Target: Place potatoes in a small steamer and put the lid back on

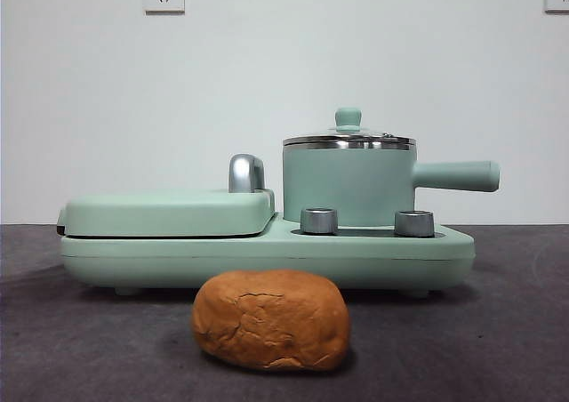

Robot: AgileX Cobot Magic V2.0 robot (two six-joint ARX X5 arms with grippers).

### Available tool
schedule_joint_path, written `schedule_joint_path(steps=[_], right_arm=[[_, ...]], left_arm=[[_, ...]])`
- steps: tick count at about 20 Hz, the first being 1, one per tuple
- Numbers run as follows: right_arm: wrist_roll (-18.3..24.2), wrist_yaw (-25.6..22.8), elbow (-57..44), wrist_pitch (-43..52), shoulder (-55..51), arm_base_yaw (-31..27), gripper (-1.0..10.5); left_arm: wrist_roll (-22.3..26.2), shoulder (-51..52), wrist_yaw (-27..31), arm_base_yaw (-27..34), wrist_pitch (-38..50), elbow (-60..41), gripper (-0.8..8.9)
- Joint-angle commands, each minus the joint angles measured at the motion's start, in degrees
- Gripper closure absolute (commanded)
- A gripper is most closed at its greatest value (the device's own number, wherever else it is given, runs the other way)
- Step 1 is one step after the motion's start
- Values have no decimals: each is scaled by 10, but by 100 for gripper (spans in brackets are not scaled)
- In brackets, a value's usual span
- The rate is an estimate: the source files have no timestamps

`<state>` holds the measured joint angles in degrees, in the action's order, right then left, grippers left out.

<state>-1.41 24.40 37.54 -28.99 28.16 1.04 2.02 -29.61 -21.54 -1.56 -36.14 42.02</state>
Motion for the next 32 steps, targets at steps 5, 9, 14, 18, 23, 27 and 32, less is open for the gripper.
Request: schedule_joint_path(steps=[5,9,14,18,23,27,32], right_arm=[[187,-10,67,-59,63,5,933],[273,-37,77,-59,72,21,931],[301,-37,77,-61,73,31,730],[287,-37,77,-62,73,31,666],[256,-37,77,-62,73,31,667],[244,-37,77,-62,73,31,667],[229,-37,77,-61,73,31,667]], left_arm=[[238,-57,-6,-30,-3,39,807],[320,-77,-6,-54,0,41,807],[317,-82,-6,-73,31,41,639],[296,-82,-6,-86,54,41,590],[250,-92,-7,-109,79,41,586],[194,-116,-6,-134,129,41,587],[127,-174,-6,-170,219,41,588]])
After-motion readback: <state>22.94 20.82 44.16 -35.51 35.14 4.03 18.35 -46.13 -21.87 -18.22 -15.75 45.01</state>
